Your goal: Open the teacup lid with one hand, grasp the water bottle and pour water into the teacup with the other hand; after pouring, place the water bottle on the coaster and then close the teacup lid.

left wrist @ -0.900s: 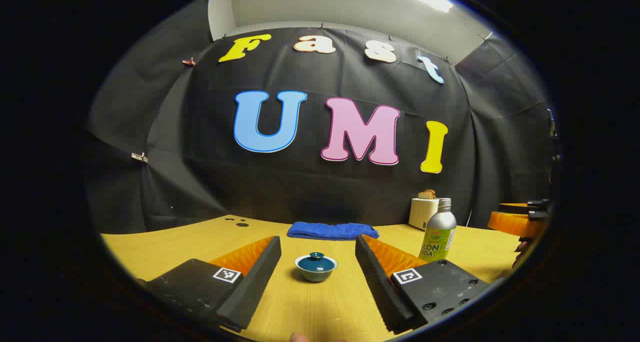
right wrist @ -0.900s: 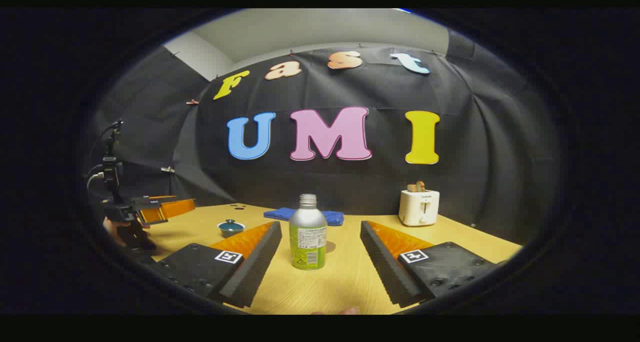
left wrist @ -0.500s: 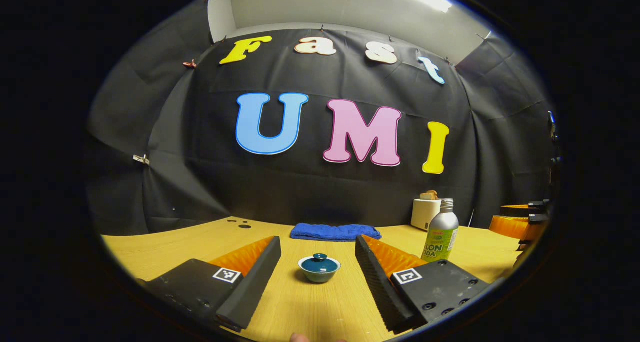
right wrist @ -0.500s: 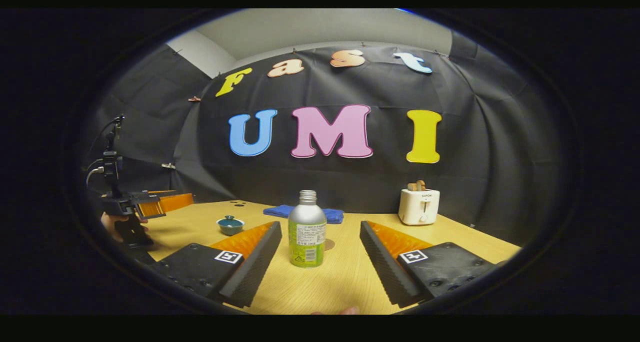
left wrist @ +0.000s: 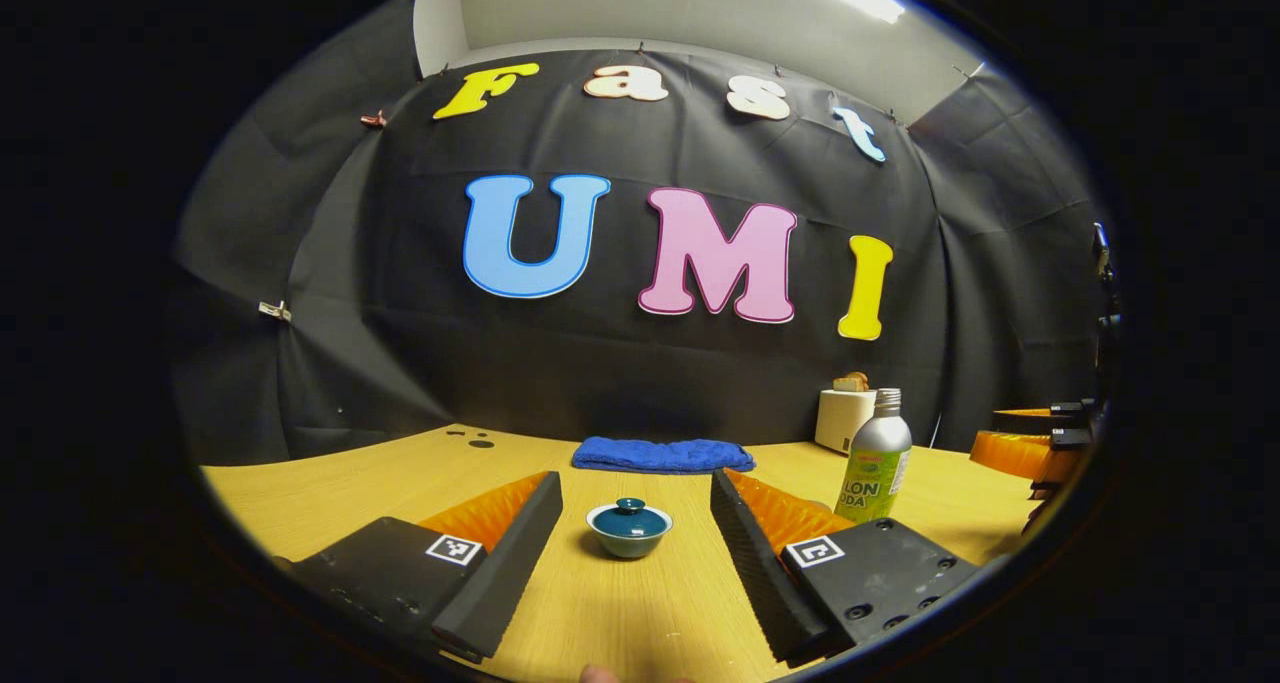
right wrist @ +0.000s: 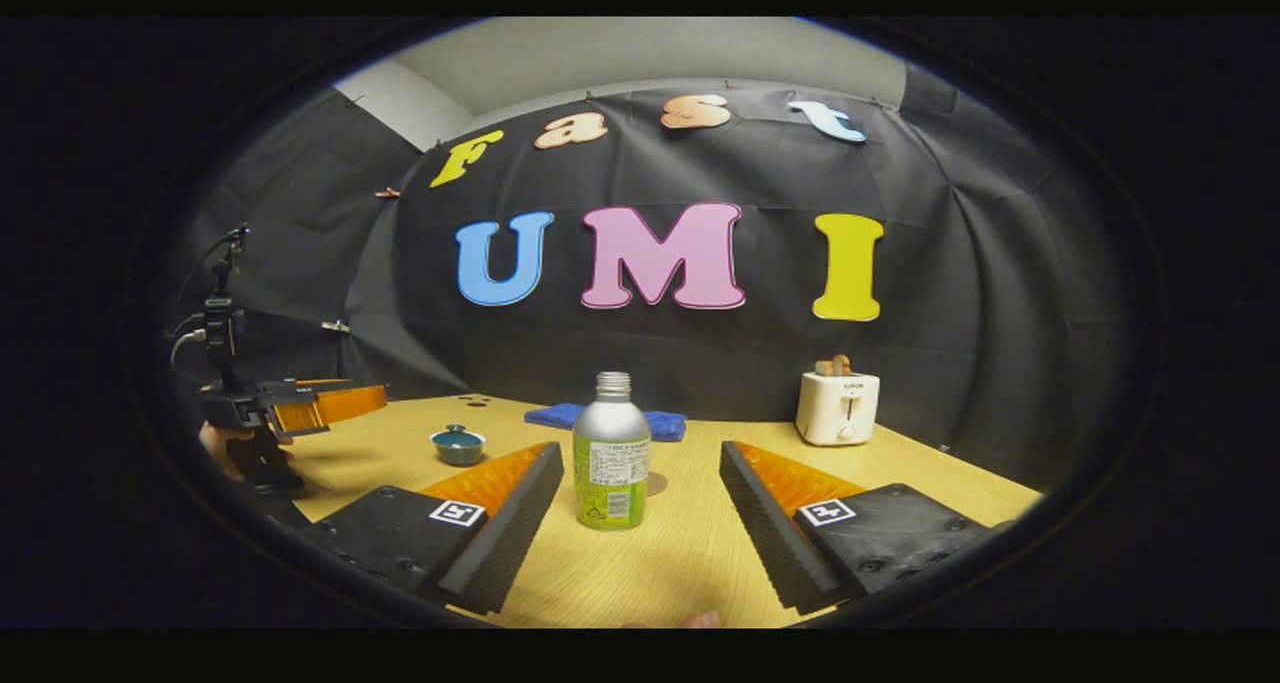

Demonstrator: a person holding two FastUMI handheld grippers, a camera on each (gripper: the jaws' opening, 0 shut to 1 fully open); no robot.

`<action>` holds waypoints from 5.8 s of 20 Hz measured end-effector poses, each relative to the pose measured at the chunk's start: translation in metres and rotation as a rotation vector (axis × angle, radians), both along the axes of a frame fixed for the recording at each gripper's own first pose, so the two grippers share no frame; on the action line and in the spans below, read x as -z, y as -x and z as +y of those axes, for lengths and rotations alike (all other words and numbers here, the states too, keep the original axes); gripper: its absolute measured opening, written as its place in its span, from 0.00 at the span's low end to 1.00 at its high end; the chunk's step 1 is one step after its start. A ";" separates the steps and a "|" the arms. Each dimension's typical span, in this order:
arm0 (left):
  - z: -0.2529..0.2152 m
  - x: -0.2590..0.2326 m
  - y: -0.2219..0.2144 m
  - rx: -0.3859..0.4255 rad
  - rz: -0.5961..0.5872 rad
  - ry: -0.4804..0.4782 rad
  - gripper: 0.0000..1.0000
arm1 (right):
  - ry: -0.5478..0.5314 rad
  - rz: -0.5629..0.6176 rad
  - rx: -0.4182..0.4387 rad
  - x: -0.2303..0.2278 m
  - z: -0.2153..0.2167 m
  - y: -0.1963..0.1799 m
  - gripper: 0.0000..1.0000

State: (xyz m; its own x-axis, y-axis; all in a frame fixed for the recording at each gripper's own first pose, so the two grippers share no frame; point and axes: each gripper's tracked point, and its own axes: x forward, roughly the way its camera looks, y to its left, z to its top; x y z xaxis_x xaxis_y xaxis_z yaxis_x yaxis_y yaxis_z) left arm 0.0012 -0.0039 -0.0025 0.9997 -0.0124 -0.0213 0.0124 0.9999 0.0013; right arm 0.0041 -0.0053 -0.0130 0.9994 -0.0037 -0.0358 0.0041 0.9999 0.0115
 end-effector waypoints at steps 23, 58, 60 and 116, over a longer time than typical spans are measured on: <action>0.001 0.084 -0.130 0.057 0.267 -0.017 0.71 | 0.002 0.019 -0.014 0.003 0.000 -0.026 0.98; 0.033 0.027 -0.058 0.000 0.127 0.169 0.30 | 0.026 0.207 -0.045 0.072 0.030 -0.098 0.96; 0.034 0.031 -0.052 0.007 0.128 0.195 0.30 | 0.025 0.222 -0.032 0.074 0.027 -0.102 0.98; 0.117 0.024 -0.039 -0.089 0.109 0.322 0.30 | 1.879 0.066 -0.256 0.081 0.130 -0.212 0.79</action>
